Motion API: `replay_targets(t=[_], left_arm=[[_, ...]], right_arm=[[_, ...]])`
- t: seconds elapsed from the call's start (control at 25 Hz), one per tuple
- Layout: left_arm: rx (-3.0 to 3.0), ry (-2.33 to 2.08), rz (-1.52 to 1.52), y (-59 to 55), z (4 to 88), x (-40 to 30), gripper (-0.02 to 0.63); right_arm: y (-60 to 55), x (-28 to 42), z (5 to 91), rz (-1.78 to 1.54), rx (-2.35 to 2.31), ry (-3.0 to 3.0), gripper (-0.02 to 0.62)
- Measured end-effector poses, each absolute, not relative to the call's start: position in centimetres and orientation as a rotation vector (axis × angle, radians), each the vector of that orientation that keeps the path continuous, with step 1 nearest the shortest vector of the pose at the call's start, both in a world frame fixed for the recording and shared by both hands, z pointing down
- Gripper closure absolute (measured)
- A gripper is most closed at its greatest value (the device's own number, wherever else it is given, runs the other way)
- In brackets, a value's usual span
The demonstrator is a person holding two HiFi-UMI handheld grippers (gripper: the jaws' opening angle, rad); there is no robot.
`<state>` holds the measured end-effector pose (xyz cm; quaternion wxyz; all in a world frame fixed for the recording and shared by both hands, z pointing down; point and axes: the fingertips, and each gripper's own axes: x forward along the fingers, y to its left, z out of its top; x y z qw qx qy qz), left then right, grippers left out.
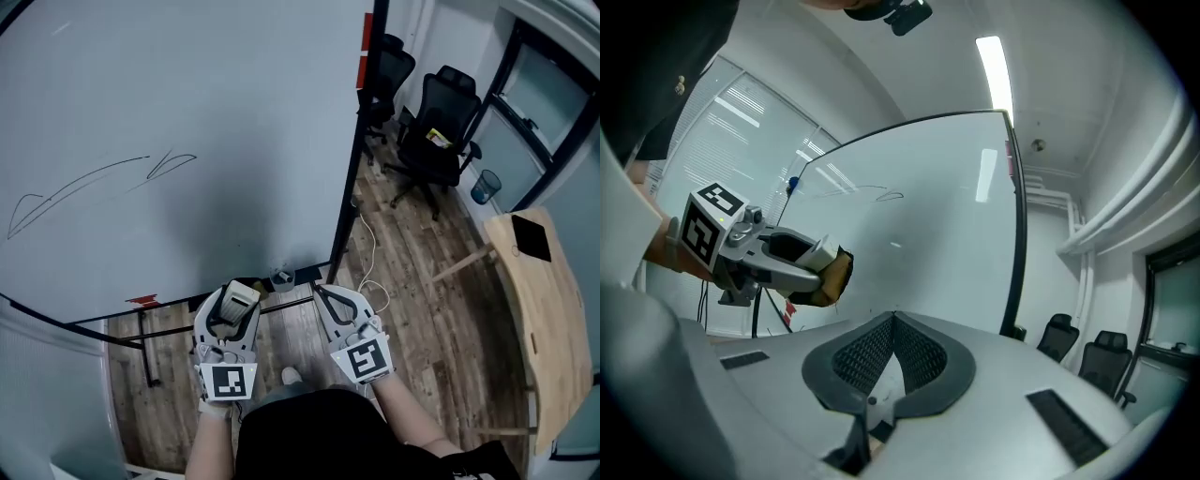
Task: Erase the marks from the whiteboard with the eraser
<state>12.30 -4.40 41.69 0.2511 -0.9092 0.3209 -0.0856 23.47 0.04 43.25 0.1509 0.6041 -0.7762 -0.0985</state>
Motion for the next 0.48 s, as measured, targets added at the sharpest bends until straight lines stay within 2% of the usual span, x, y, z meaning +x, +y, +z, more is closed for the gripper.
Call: replay_targets(t=[0.48], left_arm=[[-2.239,1.043,-0.173,-12.4,31.5,12.5,0.344]], right_arm=[[-10.4,20.6,39.1,-0.42,1.528,-2.401,0.568]])
